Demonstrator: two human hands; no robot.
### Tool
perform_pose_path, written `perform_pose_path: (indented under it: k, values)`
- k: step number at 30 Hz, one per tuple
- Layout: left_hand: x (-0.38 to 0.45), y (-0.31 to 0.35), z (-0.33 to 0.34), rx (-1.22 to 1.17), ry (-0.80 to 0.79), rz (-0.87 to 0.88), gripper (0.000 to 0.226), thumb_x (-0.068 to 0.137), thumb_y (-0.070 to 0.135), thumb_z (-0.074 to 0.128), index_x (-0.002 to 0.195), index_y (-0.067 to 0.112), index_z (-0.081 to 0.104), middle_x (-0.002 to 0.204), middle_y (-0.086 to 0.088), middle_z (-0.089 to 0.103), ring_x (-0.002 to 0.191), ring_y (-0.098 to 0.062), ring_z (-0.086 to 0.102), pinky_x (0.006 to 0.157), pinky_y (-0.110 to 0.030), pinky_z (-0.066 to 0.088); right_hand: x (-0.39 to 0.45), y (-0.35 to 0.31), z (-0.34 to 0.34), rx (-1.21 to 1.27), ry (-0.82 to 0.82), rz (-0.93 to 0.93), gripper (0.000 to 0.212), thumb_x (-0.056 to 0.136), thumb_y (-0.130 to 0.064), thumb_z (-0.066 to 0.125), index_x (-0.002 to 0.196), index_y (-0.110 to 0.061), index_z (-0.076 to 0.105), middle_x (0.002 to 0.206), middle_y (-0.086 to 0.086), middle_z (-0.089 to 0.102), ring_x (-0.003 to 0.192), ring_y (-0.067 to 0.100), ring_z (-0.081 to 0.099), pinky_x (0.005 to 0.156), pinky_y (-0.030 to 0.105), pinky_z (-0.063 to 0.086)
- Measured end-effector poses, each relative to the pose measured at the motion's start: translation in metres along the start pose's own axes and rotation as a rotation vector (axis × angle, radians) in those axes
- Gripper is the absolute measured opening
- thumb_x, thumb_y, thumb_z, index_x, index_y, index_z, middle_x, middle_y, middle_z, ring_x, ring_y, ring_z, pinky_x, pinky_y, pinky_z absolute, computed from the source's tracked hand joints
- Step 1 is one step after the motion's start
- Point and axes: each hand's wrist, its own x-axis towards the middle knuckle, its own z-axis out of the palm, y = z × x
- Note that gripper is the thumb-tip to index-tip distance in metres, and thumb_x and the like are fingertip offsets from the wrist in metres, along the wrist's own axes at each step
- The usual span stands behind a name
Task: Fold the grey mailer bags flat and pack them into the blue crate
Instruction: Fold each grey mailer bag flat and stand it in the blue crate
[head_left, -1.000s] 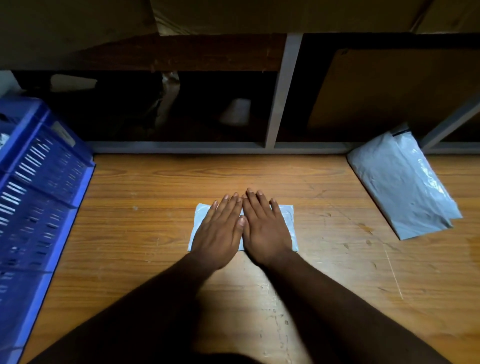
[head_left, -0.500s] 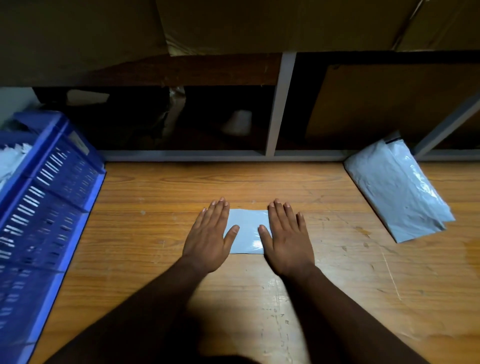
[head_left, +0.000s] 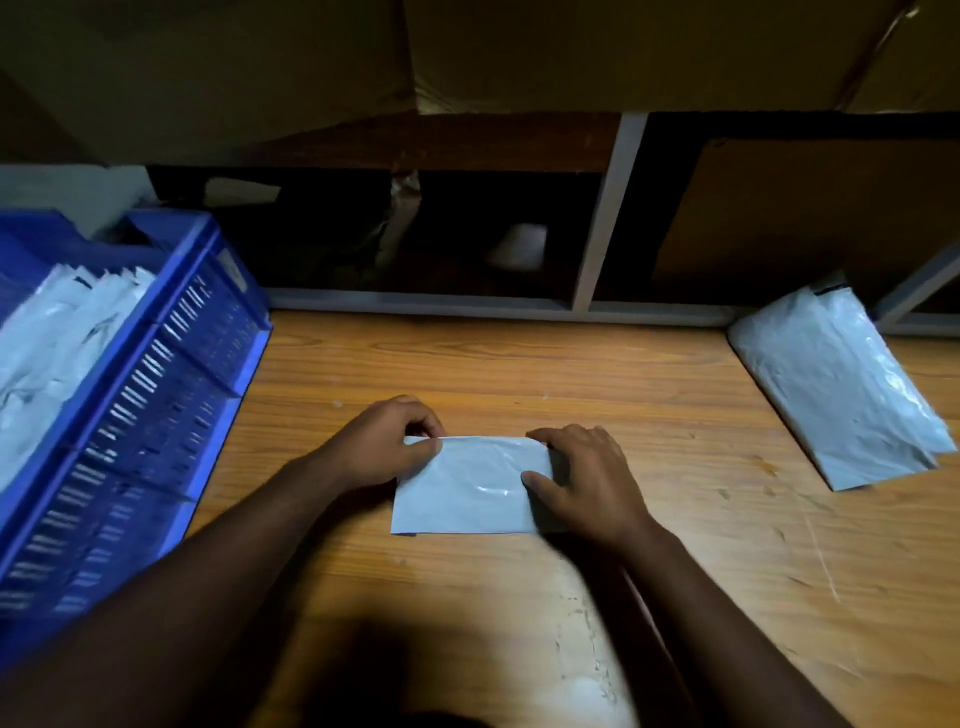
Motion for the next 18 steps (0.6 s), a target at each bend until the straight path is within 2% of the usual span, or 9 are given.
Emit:
perform_pose_path:
  k: [3, 4, 6, 9, 11, 13, 15, 18]
  values:
    - [-0.030, 0.002, -0.035, -0.069, 0.073, 0.003, 0.006, 0.092, 0.026, 0.072, 0.094, 0.031, 0.072, 0.099, 0.015, 0.070, 0.094, -0.002, 0.065, 0.082, -0.031, 0.054, 0.022, -0.030, 0.008, 0.071, 0.025, -0.040, 0.029, 0.083, -0.039, 0.063, 0.109, -0.030, 0.068, 0.106, -0.008, 0.069, 0.103, 0.016, 0.058, 0.111, 0.055, 0.035]
    - [-0.042, 0.002, -0.048, -0.079, 0.105, 0.012, 0.005, 0.090, 0.032, 0.070, 0.094, 0.032, 0.072, 0.097, 0.015, 0.071, 0.093, -0.004, 0.066, 0.082, -0.035, 0.056, 0.031, -0.044, 0.010, 0.091, 0.052, -0.043, 0.022, 0.082, -0.036, 0.064, 0.104, -0.033, 0.066, 0.104, -0.011, 0.068, 0.104, 0.017, 0.060, 0.117, 0.056, 0.029]
    - [-0.070, 0.004, -0.079, -0.084, 0.185, 0.056, 0.017, 0.084, 0.044, 0.064, 0.094, 0.033, 0.072, 0.094, 0.015, 0.071, 0.091, -0.009, 0.068, 0.081, -0.040, 0.057, 0.050, -0.080, 0.010, 0.124, 0.124, -0.078, 0.016, 0.082, -0.030, 0.066, 0.098, -0.033, 0.065, 0.101, -0.015, 0.067, 0.104, 0.017, 0.061, 0.123, 0.054, 0.017]
    - [-0.119, 0.000, -0.129, -0.098, 0.305, 0.123, 0.017, 0.085, 0.039, 0.069, 0.099, 0.030, 0.072, 0.095, 0.011, 0.072, 0.090, -0.014, 0.070, 0.081, -0.030, 0.056, 0.077, -0.150, -0.001, 0.126, 0.255, -0.236, 0.016, 0.083, -0.024, 0.074, 0.097, -0.030, 0.067, 0.097, -0.016, 0.064, 0.101, 0.014, 0.060, 0.124, 0.054, 0.017]
    - [-0.155, -0.007, -0.164, -0.133, 0.364, 0.142, 0.027, 0.085, 0.046, 0.072, 0.104, 0.027, 0.073, 0.096, 0.006, 0.073, 0.089, -0.015, 0.071, 0.082, -0.023, 0.054, 0.092, -0.205, -0.012, 0.125, 0.288, -0.371, 0.019, 0.084, -0.019, 0.073, 0.100, -0.027, 0.067, 0.099, -0.012, 0.064, 0.101, 0.017, 0.060, 0.122, 0.054, 0.024]
    - [-0.188, -0.023, -0.198, -0.217, 0.389, 0.149, 0.041, 0.090, 0.059, 0.062, 0.107, 0.023, 0.074, 0.095, -0.001, 0.073, 0.086, -0.016, 0.070, 0.081, -0.025, 0.053, 0.106, -0.260, -0.018, 0.121, 0.252, -0.540, 0.020, 0.085, -0.014, 0.069, 0.102, -0.023, 0.066, 0.103, -0.006, 0.065, 0.104, 0.022, 0.061, 0.119, 0.053, 0.029]
    - [-0.217, -0.047, -0.230, -0.358, 0.448, 0.156, 0.061, 0.092, 0.069, 0.052, 0.106, 0.014, 0.074, 0.089, -0.011, 0.072, 0.079, -0.024, 0.067, 0.077, -0.031, 0.053, 0.120, -0.313, -0.016, 0.098, 0.219, -0.696, 0.019, 0.086, -0.013, 0.066, 0.103, -0.020, 0.066, 0.103, -0.003, 0.065, 0.105, 0.023, 0.061, 0.117, 0.055, 0.031]
    - [-0.247, -0.090, -0.264, -0.466, 0.552, 0.113, 0.074, 0.088, 0.077, 0.050, 0.102, 0.009, 0.074, 0.084, -0.016, 0.070, 0.072, -0.026, 0.064, 0.073, -0.038, 0.050, 0.142, -0.382, 0.005, 0.008, 0.100, -0.832, 0.019, 0.086, -0.021, 0.064, 0.104, -0.024, 0.067, 0.102, -0.006, 0.064, 0.105, 0.017, 0.060, 0.120, 0.057, 0.025]
